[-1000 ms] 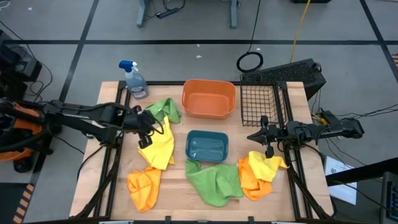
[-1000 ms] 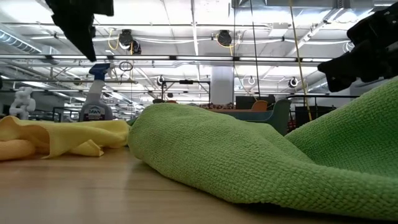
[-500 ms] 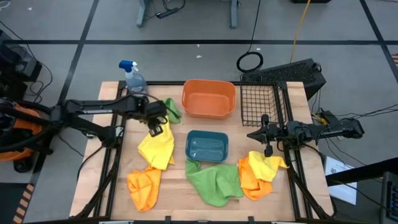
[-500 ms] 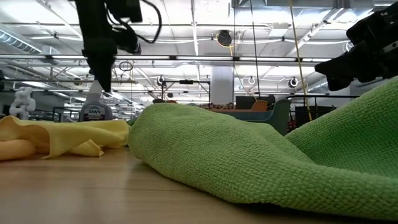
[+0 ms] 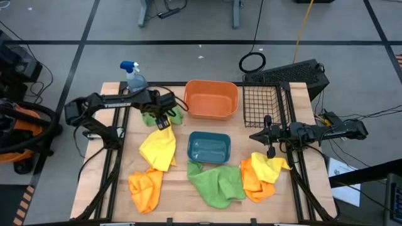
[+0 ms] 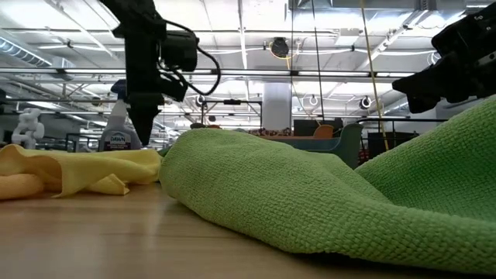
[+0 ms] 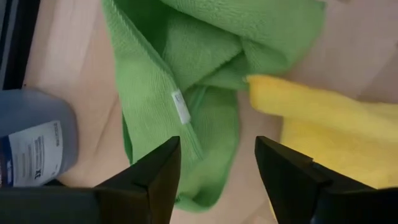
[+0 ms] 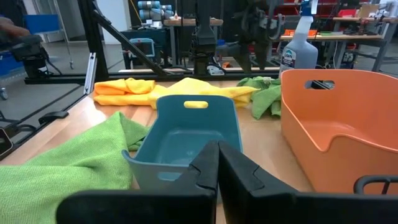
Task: Sort microfiber towel by color & place in baskets
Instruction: Put the top green microfiber towel into the wire basket
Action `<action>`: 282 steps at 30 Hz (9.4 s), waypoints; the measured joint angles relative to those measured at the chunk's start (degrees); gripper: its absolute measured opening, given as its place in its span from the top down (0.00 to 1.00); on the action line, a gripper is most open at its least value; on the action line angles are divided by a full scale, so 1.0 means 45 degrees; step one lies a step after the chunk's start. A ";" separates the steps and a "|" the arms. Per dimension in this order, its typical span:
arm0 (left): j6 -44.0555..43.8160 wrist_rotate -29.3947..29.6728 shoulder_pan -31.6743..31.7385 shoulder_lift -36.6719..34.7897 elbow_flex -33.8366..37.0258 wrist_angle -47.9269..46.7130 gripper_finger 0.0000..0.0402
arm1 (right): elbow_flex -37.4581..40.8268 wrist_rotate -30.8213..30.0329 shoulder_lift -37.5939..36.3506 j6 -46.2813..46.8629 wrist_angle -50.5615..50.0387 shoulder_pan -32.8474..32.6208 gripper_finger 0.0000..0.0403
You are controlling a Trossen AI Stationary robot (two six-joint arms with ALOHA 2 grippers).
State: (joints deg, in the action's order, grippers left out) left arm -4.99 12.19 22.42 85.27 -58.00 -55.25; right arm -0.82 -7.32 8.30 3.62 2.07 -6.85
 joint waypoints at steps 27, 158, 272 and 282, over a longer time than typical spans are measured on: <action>0.0894 0.0158 0.1285 0.1764 0.2356 0.3685 0.45 | -0.0010 -0.0062 0.1025 -0.0034 0.0000 0.0000 1.00; -0.2740 0.2021 -1.1013 -0.2127 0.2021 1.2830 0.95 | -1.6257 -1.2311 2.3848 -0.7198 0.5955 -0.5216 0.23; -0.1395 0.3181 -1.2737 -0.1719 0.2021 1.1523 0.71 | -1.3700 -0.6754 1.2750 0.3048 -1.2742 0.6799 0.92; -0.1391 0.3181 -1.2737 -0.1719 0.2021 1.1499 0.71 | -1.0624 -0.6090 1.3046 0.1384 -0.8548 0.9299 0.89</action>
State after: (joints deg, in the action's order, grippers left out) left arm -11.25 26.50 -34.89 77.54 -48.90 -3.51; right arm -48.63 -34.72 67.00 9.85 -36.40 34.99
